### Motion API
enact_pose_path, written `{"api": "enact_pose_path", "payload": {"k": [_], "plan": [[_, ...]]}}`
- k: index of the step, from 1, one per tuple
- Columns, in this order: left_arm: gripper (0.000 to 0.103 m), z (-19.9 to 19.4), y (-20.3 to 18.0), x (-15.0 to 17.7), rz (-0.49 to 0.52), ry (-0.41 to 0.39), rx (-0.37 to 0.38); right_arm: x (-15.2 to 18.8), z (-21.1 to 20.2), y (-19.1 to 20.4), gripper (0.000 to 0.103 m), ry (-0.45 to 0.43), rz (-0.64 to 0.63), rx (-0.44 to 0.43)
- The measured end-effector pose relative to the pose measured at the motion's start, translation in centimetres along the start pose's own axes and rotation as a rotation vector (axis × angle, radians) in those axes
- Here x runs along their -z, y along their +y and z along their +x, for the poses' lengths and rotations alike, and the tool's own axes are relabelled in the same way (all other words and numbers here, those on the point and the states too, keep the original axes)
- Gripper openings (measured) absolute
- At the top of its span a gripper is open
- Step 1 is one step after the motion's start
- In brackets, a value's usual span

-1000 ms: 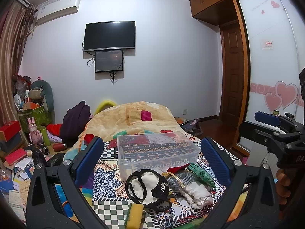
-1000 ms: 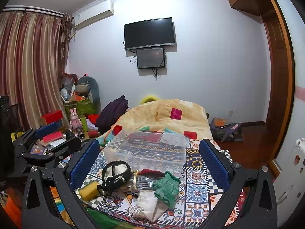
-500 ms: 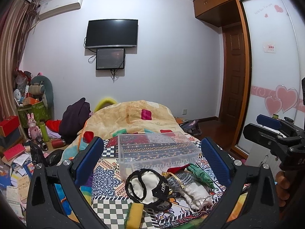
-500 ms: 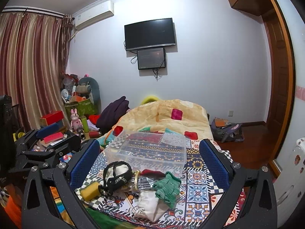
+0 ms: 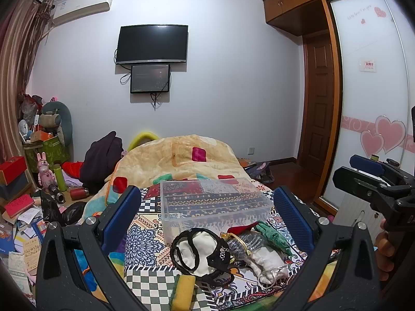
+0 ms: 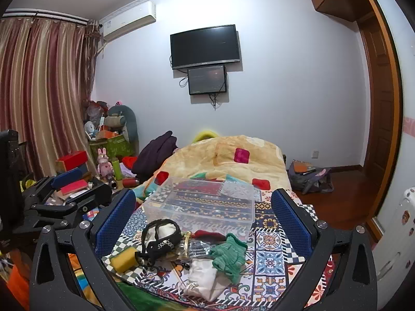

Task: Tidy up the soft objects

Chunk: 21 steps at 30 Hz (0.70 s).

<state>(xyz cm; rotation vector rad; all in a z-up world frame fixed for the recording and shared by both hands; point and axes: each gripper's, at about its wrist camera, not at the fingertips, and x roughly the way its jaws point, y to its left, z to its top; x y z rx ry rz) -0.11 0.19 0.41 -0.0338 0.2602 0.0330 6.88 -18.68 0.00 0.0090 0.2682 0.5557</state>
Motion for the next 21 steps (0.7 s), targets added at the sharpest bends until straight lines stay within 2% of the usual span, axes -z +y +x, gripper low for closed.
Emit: {"api": "enact_pose_path", "payload": {"k": [10,14,21], "plan": [[0.103,0.8,-0.1,0.7,0.008,0.044,0.019,0.4,0.5,-0.1,0.103,0.027,0.006,-0.022],[0.103,1.7,0.3,1.9,0.007,0.117,0.031,1.1,1.7,-0.3,0.103,0.088,0.012,-0.018],[0.103,4.2,1.6,4.8,-0.005,0.245,0.003,3.7,4.8,-2.2,0.103,0.248,0.074,-0.020]]}}
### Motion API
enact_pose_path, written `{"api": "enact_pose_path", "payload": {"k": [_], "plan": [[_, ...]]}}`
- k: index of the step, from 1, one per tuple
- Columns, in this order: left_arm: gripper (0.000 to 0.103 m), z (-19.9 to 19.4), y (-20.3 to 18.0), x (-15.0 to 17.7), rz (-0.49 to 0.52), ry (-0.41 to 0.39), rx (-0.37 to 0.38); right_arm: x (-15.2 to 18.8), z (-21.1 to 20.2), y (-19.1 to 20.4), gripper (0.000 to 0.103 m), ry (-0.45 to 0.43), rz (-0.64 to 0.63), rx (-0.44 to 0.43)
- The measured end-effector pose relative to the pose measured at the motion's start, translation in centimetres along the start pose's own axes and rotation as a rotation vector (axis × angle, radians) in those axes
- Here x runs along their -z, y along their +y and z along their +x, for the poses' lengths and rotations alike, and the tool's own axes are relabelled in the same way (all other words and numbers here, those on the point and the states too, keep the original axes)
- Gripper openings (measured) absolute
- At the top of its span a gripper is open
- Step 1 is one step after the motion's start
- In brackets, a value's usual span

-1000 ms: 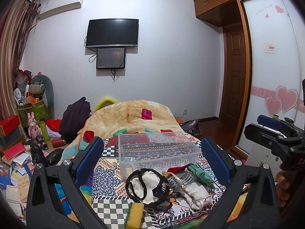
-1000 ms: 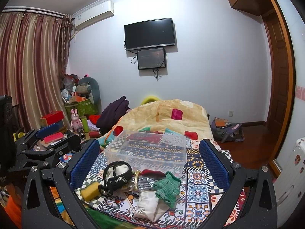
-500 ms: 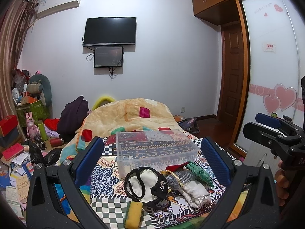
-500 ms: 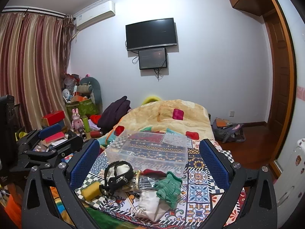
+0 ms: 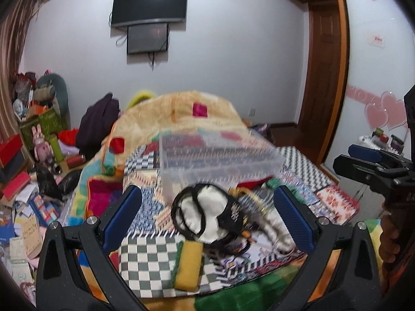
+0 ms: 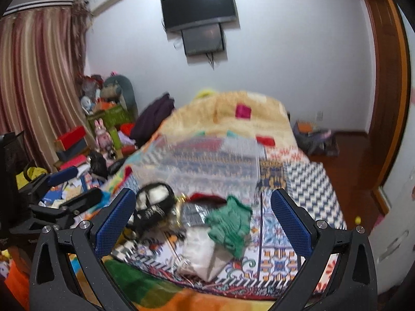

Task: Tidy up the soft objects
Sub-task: 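Grasp the yellow-green sponge with the left tool while the right tool grasps the green knitted glove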

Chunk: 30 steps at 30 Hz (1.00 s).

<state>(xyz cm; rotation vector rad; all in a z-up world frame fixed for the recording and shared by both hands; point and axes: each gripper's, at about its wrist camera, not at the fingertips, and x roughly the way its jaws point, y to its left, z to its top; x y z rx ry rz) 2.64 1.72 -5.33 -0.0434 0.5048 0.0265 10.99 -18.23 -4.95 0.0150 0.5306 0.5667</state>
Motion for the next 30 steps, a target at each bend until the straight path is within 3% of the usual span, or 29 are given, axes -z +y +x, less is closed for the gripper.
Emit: {"api": "enact_pose_path", "payload": {"k": [5,7,15,17,22,26,30], "plan": [[0.098,1.9,1.2,1.8,-0.022,0.085,0.000,1.2,2.3,-2.1,0.098,0.102,0.068,0.000],[0.090,2.6,1.6,2.6,-0.025,0.128,-0.002,1.5,3.1,-2.7,0.091,0.135,0.092,-0.007],[0.077,5.2,3.4,5.3,-0.063,0.258,0.002,2.6,5.6,-3.5,0.071,0.232,0.135,-0.009],[0.070,5.5,3.8,5.8,-0.072,0.275,0.010,2.8,6.4,-3.7,0.065,0.255,0.144,-0.011],[0.032,6.5,4.4,6.7,-0.098,0.314,0.061,2.9,8.0,-3.8,0.059,0.290,0.152,-0.012],[0.031,6.5,4.5,6.4,-0.096,0.292,0.059,3.1,8.9,-3.7,0.052,0.316,0.150,-0.011],[0.031,6.0,4.4,5.9,-0.092,0.266,0.056,3.3,9.3,-3.8,0.036,0.324,0.156,-0.020]]}}
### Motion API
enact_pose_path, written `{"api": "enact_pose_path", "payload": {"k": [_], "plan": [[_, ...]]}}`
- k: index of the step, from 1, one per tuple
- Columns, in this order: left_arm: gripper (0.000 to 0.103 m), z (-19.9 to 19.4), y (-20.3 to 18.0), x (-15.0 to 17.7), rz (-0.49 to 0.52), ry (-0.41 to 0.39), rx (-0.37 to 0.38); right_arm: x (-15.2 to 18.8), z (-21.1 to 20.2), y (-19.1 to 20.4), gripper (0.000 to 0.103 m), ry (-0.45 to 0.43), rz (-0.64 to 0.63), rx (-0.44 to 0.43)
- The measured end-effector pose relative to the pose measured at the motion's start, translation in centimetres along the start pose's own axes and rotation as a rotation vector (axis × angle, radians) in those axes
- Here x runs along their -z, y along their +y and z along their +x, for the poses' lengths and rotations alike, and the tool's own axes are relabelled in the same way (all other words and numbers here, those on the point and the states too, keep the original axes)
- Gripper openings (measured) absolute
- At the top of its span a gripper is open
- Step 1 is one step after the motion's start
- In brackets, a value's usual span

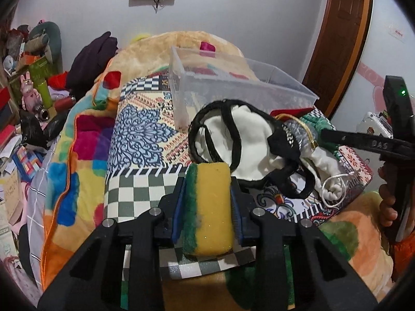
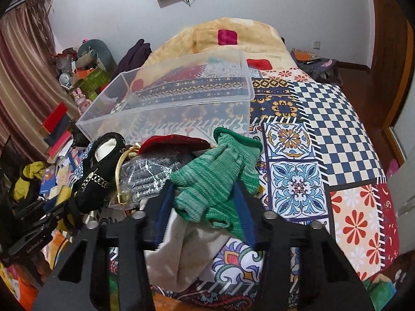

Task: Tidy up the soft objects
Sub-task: 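Grasp the yellow-green sponge with the left tool while the right tool grasps the green knitted glove, then carry the sponge and glove over the clear box and open both tools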

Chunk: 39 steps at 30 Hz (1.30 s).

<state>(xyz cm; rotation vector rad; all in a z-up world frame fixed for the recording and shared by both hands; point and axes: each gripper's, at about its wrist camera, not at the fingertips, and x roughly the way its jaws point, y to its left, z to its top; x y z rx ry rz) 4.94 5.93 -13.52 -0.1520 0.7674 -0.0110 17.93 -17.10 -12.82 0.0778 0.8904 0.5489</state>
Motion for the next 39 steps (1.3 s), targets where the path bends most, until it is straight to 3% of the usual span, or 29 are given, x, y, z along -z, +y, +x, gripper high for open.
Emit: {"api": "enact_pose_path", "payload": {"k": [3,6,17,24,32,39], "plan": [[0.031,-0.6,0.0,-0.6,-0.002,-0.024,-0.003,0.0,-0.2,0.1,0.023,-0.010,-0.005,0.010],[0.031,-1.4,-0.1,-1.3,0.008,-0.052,-0.011,0.0,-0.7,0.0,0.019,-0.030,-0.005,0.022],[0.031,-3.8,-0.7,-6.2,0.039,-0.190,-0.025,-2.3,-5.9,0.8,0.017,-0.181,-0.040,0.002],[0.031,-3.5,-0.8,-9.9,0.023,-0.254,-0.021,-4.9,-6.9,1.9,0.017,-0.258,-0.098,0.005],[0.031,-1.3,-1.4,-12.7,0.048,-0.263,-0.028,-7.4,-4.6,2.9,0.017,-0.265,-0.135,-0.006],[0.031,2.8,-1.3,-14.4,0.054,-0.187,-0.011,-8.8,-1.2,3.3,0.017,-0.216,-0.152,-0.016]]}}
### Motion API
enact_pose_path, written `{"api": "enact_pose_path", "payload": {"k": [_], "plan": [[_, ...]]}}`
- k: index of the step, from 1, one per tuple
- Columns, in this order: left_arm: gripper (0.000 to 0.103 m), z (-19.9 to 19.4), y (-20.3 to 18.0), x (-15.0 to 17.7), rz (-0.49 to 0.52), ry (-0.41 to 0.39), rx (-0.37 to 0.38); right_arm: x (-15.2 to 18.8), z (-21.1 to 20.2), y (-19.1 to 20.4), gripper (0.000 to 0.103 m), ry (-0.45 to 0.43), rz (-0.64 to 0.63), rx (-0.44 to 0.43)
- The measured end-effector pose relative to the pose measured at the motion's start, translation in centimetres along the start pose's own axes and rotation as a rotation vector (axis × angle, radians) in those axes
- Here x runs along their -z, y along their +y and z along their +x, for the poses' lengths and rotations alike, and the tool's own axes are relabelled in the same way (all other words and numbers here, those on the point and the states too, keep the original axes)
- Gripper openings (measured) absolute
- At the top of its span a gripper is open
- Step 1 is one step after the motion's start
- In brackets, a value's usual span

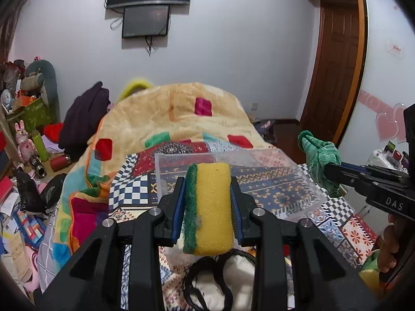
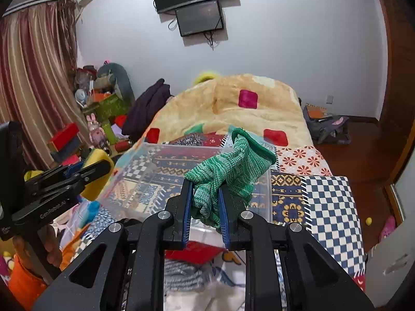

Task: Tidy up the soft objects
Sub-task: 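Carry the sponge and glove over the clear box and open both tools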

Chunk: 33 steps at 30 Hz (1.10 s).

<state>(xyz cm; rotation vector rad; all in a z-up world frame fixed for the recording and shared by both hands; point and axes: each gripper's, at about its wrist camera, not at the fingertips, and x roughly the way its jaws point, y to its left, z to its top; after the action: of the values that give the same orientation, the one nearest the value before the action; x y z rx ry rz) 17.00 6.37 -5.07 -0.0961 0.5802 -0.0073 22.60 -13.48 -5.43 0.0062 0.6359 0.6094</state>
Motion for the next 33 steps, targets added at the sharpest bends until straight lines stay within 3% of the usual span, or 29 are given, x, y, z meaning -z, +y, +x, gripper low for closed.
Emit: {"api": "enact_pose_path", "payload": {"k": [9,16,20,26,30,33], "plan": [[0.031,6.5,0.1,-0.3,0.014,0.149,0.019,-0.1,5.0,-0.4,0.017,0.111,-0.002,0.005],[0.031,9.2,-0.5,0.3,0.041,0.222,0.015,0.3,7.3,-0.3,0.021,0.189,-0.020,0.012],[0.034,9.4,-1.1,0.5,0.080,0.219,-0.001,0.7,7.4,-0.2,0.022,0.200,-0.050,0.027],[0.048,8.0,-1.4,0.6,0.086,0.191,0.006,0.6,6.4,0.4,0.039,0.179,-0.095,0.045],[0.058,6.1,-1.4,0.3,0.093,0.146,0.002,0.3,4.6,0.9,0.056,0.133,-0.124,0.052],[0.068,3.8,-1.6,0.3,0.105,0.093,-0.001,0.4,3.0,1.2,0.061,0.108,-0.136,0.040]]}}
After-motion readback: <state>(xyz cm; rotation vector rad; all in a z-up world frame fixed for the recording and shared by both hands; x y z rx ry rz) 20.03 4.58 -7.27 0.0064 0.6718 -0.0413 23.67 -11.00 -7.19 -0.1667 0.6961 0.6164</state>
